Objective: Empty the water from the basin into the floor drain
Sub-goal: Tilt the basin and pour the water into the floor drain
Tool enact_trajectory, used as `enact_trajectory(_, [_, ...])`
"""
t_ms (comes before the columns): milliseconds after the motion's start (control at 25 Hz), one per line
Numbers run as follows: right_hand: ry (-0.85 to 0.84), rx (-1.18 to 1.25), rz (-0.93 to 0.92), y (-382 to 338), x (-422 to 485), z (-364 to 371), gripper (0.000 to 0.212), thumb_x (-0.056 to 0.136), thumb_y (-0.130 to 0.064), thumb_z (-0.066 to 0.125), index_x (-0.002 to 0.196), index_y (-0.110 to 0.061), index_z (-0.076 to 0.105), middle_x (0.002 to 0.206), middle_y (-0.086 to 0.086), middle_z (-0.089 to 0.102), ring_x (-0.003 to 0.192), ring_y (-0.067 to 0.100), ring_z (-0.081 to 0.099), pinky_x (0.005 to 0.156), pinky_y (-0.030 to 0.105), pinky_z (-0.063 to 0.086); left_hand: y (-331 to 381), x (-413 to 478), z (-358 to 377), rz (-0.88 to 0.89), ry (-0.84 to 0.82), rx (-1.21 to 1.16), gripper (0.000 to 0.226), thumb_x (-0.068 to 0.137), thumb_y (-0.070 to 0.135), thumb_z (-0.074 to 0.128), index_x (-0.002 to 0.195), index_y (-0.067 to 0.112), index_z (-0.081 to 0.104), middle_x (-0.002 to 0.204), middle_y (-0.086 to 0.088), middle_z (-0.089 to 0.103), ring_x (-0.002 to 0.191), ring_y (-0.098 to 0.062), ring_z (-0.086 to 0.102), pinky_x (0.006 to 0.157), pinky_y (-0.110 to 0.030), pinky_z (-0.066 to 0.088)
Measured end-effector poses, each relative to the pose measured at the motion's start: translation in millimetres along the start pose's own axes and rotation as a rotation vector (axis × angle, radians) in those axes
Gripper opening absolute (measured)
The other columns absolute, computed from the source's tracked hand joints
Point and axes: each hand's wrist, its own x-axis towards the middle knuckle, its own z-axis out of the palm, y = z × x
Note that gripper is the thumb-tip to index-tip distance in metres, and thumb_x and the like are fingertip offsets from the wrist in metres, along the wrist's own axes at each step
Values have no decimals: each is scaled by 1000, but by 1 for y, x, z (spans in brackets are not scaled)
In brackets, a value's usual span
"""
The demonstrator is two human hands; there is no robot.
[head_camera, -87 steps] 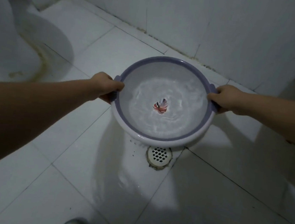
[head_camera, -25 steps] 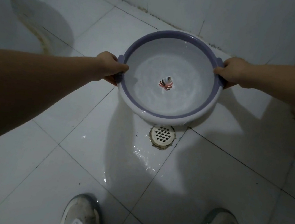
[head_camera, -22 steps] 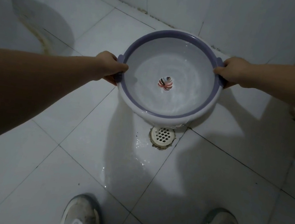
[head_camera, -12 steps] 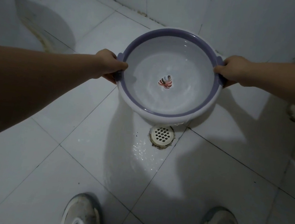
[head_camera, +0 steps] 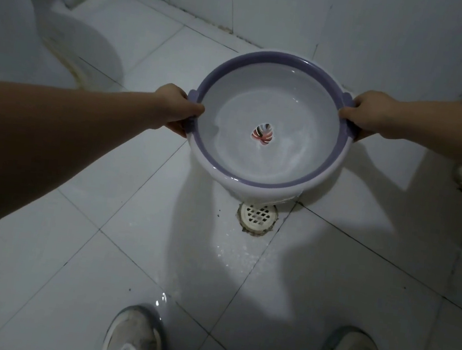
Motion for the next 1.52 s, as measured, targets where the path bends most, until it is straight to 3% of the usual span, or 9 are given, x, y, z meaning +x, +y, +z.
enact_trajectory(200, [-3,12,9,1,1,-2,31,97,-25,52,107,4,58,74,14,63,62,29,65,48,30,50,1,-1,-1,5,-5,18,37,90,20,67,119,-3,58,93,-15,70,71,-27,73,49,-29,61])
enact_trajectory(360, [-5,24,7,3,2,-1,37,97,-26,52,113,7,57,80,17,65,66,32,66,59,35,54,1,-1,0,8,-6,17,38,90,18,67,120,-3,58,92,-15,69,69,-27,72,41,-25,56])
enact_trajectory(1000, [-12,26,-6,4,-1,-1,27,97,-22,52,102,4,58,73,13,61,59,27,63,43,26,48,-2,1,1,11,-24,18,36,91,17,66,119,-4,58,93,-16,69,74,-29,73,56,-34,62])
enact_trajectory(1160, [-5,23,-4,4,0,0,25,97,-22,52,97,2,57,70,13,61,56,26,62,30,18,44,-3,2,2,8,-26,11,37,90,16,67,120,-4,58,93,-16,69,74,-28,72,57,-34,62])
enact_trajectory(1360, [-16,30,1,5,0,2,24,98,-23,51,101,1,56,73,12,62,60,27,63,46,28,49,-3,2,4,6,-28,27,36,91,18,67,120,-2,57,91,-14,67,73,-27,72,51,-30,61])
enact_trajectory(1520, [-17,13,7,6,0,2,23,98,-23,51,102,-1,56,74,12,62,60,26,64,45,28,48,-3,1,7,3,-23,33,35,92,18,67,120,-1,58,92,-13,68,72,-27,72,54,-32,61])
